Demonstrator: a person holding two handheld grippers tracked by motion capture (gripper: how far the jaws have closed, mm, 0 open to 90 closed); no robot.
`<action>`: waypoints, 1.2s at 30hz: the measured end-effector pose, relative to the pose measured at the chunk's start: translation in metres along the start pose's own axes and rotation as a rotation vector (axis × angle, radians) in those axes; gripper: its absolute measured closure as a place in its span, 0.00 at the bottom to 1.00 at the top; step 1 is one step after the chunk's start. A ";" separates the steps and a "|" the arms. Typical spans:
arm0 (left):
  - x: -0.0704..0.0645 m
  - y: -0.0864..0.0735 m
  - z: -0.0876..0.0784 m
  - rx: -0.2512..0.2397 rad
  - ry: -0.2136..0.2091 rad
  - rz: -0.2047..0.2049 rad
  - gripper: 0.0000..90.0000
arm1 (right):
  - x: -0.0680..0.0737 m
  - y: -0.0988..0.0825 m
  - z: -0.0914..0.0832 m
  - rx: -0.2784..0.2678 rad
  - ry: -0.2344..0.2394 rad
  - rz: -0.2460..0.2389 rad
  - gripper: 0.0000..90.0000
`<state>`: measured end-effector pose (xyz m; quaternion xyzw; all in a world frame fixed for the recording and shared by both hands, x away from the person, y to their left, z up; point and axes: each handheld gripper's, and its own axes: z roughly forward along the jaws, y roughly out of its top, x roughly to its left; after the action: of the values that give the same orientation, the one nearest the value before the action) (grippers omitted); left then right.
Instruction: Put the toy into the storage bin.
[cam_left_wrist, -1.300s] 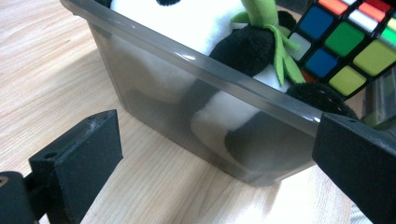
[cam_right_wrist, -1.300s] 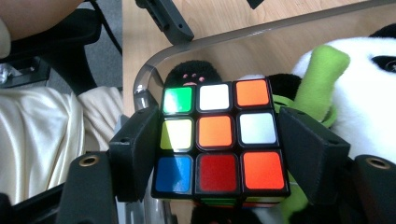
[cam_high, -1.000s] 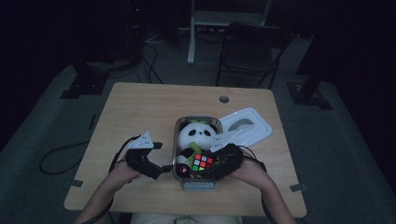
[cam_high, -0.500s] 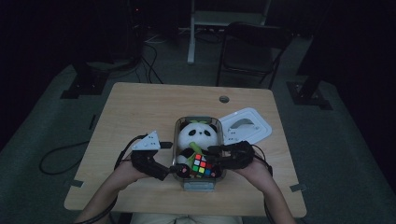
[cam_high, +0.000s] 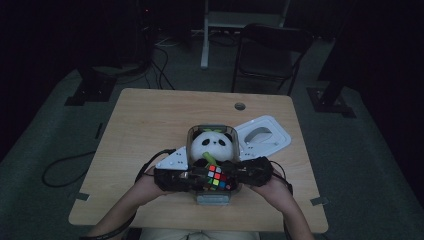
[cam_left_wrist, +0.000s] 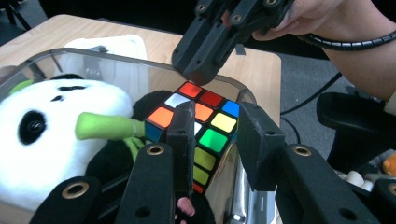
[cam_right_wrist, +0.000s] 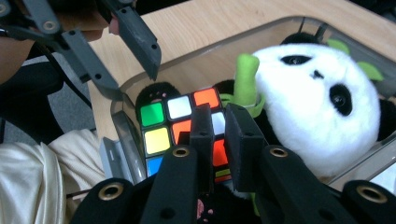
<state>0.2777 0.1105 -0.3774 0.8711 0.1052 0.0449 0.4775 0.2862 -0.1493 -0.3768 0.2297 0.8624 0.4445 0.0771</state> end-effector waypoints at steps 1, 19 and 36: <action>0.000 0.000 0.002 0.007 0.000 0.005 0.82 | 0.000 -0.001 0.002 0.006 -0.001 0.002 0.91; 0.014 -0.005 0.015 0.105 0.024 -0.013 0.95 | -0.004 -0.002 0.019 0.035 0.010 0.031 1.00; 0.010 0.002 0.011 0.072 0.056 -0.019 0.84 | 0.000 0.004 0.025 0.039 0.034 0.047 0.94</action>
<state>0.2898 0.1028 -0.3812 0.8851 0.1283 0.0608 0.4431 0.2958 -0.1292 -0.3884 0.2436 0.8666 0.4329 0.0474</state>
